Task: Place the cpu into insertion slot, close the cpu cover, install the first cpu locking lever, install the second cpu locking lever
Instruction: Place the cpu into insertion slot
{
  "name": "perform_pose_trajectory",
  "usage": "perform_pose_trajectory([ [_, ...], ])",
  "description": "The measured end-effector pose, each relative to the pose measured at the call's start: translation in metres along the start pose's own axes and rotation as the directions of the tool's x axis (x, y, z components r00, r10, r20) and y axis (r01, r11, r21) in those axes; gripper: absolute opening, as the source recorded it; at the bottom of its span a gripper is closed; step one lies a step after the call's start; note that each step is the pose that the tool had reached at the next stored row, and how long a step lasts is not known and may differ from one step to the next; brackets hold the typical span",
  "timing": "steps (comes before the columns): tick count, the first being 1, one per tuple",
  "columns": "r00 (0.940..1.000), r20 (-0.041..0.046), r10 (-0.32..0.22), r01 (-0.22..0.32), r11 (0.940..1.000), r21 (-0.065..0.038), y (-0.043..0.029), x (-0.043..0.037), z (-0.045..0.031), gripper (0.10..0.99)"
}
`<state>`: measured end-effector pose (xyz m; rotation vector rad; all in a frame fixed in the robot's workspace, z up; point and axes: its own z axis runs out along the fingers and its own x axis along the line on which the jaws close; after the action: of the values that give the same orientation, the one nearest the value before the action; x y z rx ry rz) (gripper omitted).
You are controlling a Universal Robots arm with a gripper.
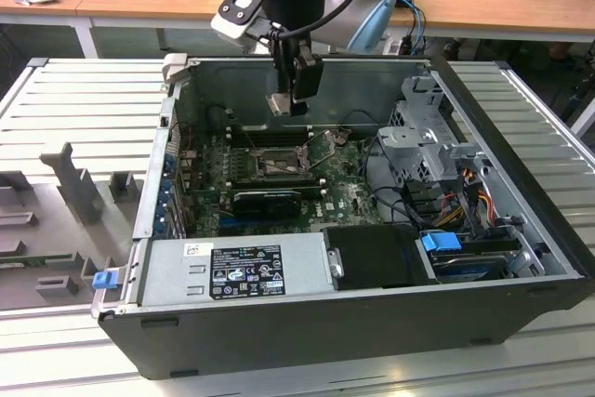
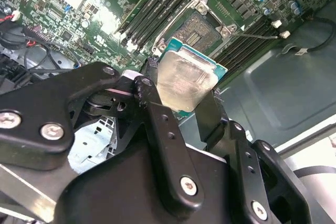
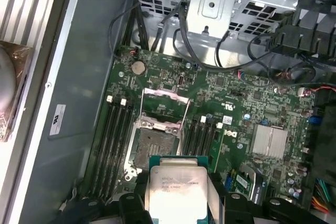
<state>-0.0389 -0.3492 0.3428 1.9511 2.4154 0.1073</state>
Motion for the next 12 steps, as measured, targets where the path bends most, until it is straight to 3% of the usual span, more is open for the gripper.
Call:
perform_pose_trajectory([
  [12,0.9968,0.0057,0.08,-0.08,0.9968,0.0,-0.0003,-0.0001,0.004,0.529],
])
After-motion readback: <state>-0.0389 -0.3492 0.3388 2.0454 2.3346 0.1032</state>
